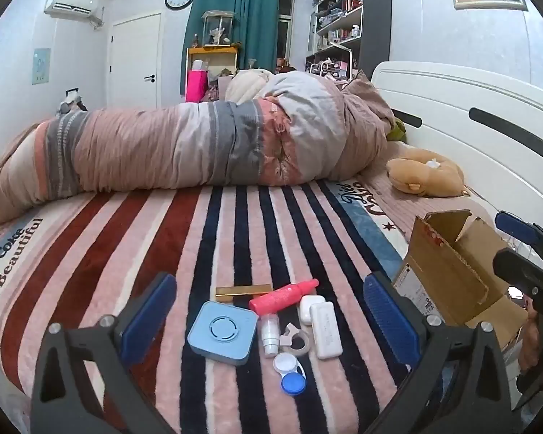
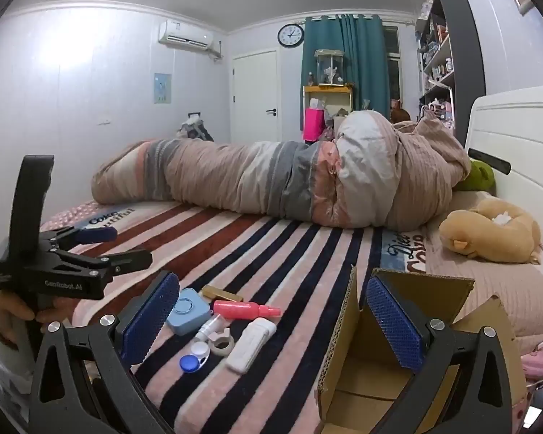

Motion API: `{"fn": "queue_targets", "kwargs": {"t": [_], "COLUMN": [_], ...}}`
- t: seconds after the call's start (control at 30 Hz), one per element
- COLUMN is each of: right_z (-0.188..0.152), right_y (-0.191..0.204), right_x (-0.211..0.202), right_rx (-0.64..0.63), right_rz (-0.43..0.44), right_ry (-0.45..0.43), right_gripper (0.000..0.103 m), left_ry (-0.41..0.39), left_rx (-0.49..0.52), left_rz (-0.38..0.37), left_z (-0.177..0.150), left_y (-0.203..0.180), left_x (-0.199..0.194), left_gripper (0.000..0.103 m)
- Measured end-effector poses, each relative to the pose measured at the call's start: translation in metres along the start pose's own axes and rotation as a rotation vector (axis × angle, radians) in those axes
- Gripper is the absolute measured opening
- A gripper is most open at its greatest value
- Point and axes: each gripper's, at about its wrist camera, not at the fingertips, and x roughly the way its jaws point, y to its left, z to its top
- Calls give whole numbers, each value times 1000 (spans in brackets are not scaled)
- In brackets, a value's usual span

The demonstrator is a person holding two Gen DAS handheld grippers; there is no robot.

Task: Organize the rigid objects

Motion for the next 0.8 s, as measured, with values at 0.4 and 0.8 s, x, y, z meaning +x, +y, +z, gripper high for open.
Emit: {"fn": "queue_targets", "kwargs": {"t": [0.4, 0.8], "right_z": [3, 0], "right_y": [-1, -4], "right_x": [6, 4], "right_rx": [55, 57], "right_rz": [31, 69], "right_ry": [15, 29], "right_gripper": [103, 103], "left_ry": [-15, -24], "left_rx": [-5, 2], "left_rz": [-8, 6], "left_z": [3, 2], "left_y": [-9, -11], "left_x": [-6, -10], "left_gripper": [103, 103]}}
